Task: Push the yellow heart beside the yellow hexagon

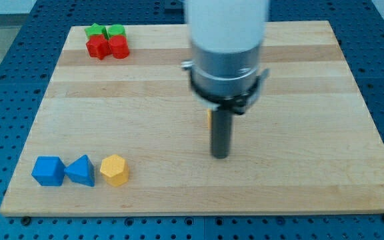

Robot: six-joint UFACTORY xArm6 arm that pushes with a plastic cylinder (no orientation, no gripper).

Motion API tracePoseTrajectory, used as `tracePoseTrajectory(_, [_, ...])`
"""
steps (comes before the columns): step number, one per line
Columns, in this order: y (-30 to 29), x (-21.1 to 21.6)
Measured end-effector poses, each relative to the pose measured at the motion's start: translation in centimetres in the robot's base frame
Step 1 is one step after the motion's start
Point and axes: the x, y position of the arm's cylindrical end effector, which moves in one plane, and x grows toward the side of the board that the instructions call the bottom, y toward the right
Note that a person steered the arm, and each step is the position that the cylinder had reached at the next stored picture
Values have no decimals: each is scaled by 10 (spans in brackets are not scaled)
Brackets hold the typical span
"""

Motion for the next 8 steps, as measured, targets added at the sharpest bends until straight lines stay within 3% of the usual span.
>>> tracePoseTrajectory(1, [29, -36])
tracePoseTrajectory(3, [18, -97])
tracePoseTrajectory(6, [3, -64])
tracePoseTrajectory(8, [-26, -82])
